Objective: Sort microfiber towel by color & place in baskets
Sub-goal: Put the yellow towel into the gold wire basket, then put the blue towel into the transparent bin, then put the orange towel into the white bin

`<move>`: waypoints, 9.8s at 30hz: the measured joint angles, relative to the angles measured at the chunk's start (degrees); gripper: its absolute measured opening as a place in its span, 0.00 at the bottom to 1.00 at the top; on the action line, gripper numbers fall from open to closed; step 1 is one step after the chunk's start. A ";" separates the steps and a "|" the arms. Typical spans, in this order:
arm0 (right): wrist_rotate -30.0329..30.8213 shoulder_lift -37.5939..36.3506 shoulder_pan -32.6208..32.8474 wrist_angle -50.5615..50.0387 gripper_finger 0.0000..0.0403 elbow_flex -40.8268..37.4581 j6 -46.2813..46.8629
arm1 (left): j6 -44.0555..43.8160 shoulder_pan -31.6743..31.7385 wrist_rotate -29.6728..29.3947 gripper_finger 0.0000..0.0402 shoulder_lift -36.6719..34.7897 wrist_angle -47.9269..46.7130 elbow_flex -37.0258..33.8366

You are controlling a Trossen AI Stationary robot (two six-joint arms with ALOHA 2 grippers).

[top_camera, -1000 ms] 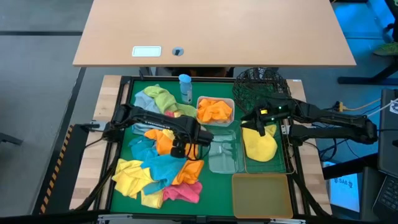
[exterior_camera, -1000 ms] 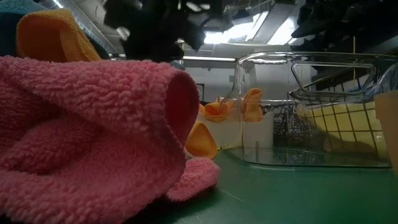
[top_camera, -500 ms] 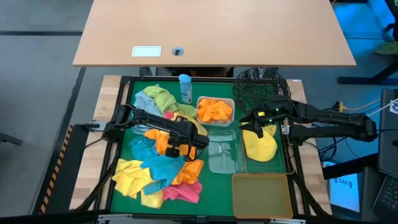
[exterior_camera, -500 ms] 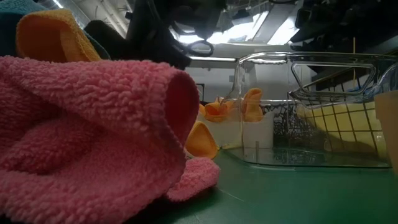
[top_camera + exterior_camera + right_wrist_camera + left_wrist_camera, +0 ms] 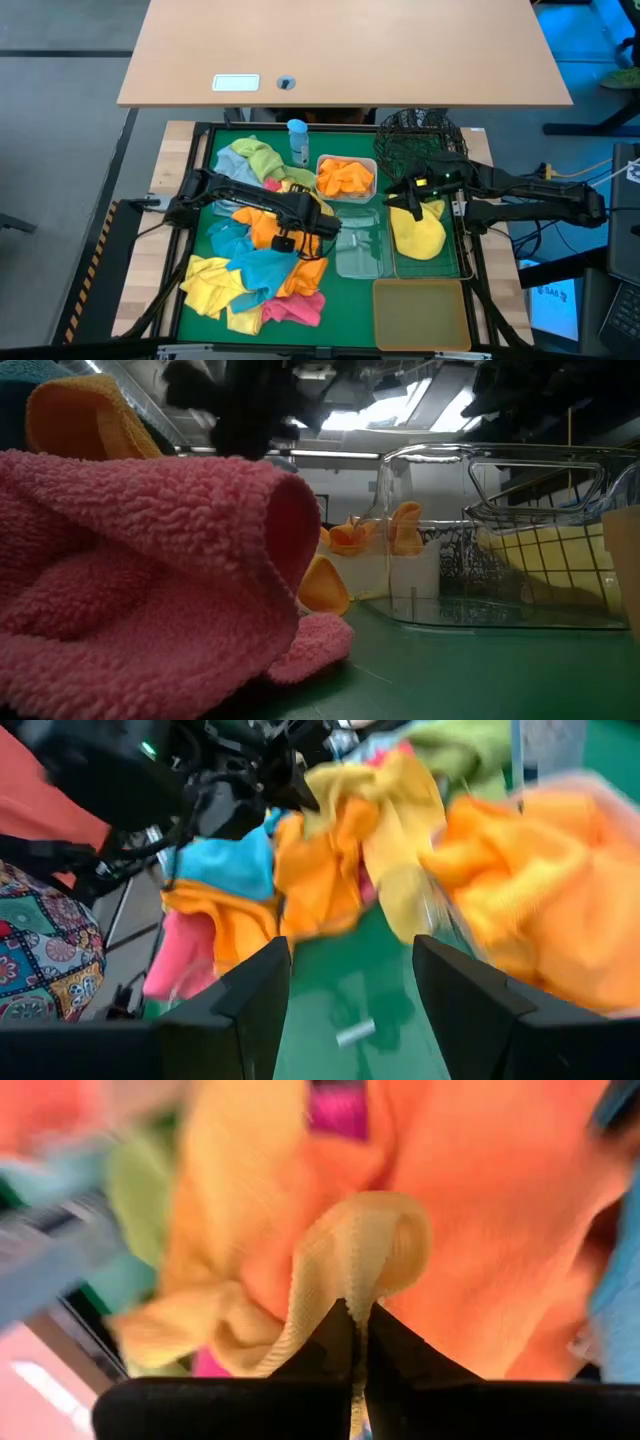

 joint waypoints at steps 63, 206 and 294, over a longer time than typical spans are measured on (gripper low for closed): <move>18.19 10.42 14.53 -16.39 0.04 21.24 -8.16 | -3.69 5.57 2.26 0.32 -5.76 19.00 21.78; 2.81 7.41 14.47 -52.47 0.46 11.72 14.81 | -12.82 -3.39 1.36 0.00 -9.35 24.45 27.46; 2.97 7.43 14.49 -51.14 0.46 11.69 14.81 | 1.20 5.78 6.78 0.42 -9.79 19.72 -20.77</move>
